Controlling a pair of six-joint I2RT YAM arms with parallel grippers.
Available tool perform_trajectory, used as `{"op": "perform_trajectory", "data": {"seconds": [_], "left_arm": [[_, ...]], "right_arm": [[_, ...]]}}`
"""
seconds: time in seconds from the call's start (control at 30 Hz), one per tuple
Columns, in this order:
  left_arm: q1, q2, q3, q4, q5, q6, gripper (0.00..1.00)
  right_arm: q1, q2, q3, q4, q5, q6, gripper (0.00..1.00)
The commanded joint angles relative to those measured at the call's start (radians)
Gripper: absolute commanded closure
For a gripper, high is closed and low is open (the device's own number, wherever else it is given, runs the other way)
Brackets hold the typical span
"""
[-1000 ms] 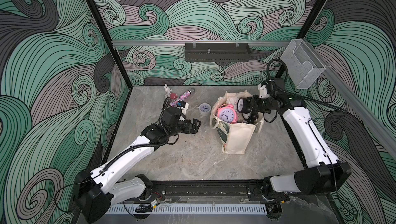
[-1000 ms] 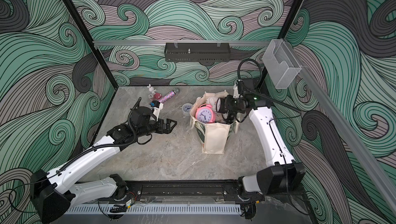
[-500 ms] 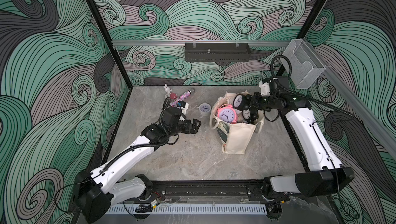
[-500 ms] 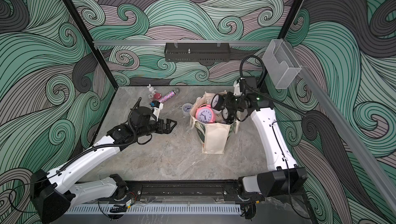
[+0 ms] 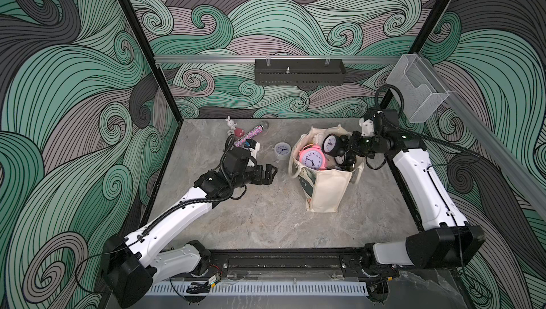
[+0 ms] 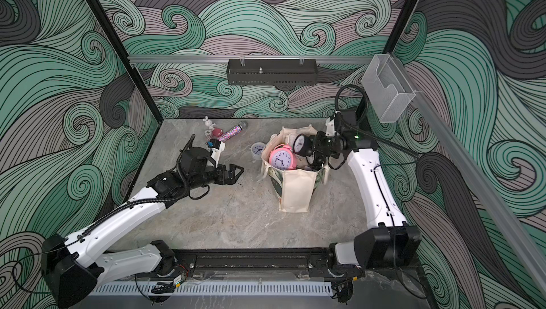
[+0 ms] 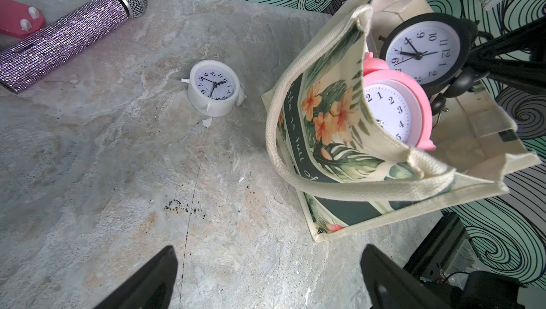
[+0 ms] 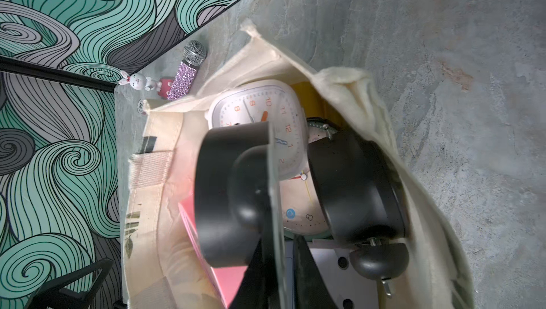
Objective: Put the alarm clock into the canvas bag
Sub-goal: Place the alarm at the canvas bag, then pick up the alarm from the center of the board.
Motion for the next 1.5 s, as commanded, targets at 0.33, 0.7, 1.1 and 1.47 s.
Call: {"op": "perform_trajectory", "data": {"seconds": [0.33, 0.7, 1.1, 1.47], "left_arm": [[0.009, 0.085, 0.084, -0.063, -0.068, -0.002, 0.01], [0.044, 0.202, 0.156, -0.105, -0.003, -0.023, 0.01], [0.130, 0.590, 0.446, -0.221, 0.058, 0.067, 0.01], [0.188, 0.970, 0.799, -0.339, 0.136, 0.638, 0.01]], "right_arm": [[0.024, -0.066, 0.067, -0.093, 0.169, -0.076, 0.22], [0.062, -0.055, 0.099, -0.082, 0.158, -0.094, 0.12], [0.177, -0.115, 0.063, -0.065, 0.124, -0.107, 0.00], [0.193, -0.145, 0.026, -0.084, 0.078, -0.140, 0.00]]}}
